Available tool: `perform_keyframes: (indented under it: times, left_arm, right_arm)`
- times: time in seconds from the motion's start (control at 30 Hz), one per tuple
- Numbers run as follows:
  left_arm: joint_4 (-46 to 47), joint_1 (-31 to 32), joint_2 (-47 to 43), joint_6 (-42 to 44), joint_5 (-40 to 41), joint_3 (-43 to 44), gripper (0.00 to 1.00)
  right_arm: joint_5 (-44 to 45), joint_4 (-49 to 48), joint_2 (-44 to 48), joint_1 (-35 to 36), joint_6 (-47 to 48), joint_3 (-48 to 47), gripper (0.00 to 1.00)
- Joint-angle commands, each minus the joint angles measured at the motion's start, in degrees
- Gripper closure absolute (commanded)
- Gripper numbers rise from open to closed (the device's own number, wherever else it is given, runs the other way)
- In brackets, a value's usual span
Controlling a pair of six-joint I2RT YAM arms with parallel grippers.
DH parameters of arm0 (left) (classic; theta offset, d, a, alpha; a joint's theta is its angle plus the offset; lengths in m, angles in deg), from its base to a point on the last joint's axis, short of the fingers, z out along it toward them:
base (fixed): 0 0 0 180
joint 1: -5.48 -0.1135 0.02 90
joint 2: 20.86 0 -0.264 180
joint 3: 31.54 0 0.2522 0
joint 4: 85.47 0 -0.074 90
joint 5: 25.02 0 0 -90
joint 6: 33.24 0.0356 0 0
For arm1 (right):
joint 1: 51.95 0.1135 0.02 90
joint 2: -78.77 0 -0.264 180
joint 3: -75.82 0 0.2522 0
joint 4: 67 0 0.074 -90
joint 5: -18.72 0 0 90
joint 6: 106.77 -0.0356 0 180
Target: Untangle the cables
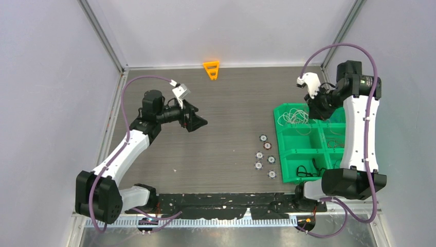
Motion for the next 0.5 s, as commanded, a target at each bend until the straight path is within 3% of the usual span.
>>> perform_keyframes:
  times: [0.0, 0.23, 0.47]
  left_arm:
    - [2.68, 0.43, 0.38, -0.50, 0.66, 2.31, 0.16]
    - [2.03, 0.65, 0.25, -0.76, 1.79, 1.77, 0.16]
    - [1.18, 0.78, -0.25, -0.55, 2.32, 1.44, 0.16]
  right_arm:
    - [4.59, 1.54, -0.25, -3.64, 8.24, 1.73, 0.95]
    - [5.62, 1.31, -2.79, -4.24, 9.62, 5.27, 0.95]
    - [10.23, -4.93, -5.34, -3.83, 7.94, 12.10, 0.94]
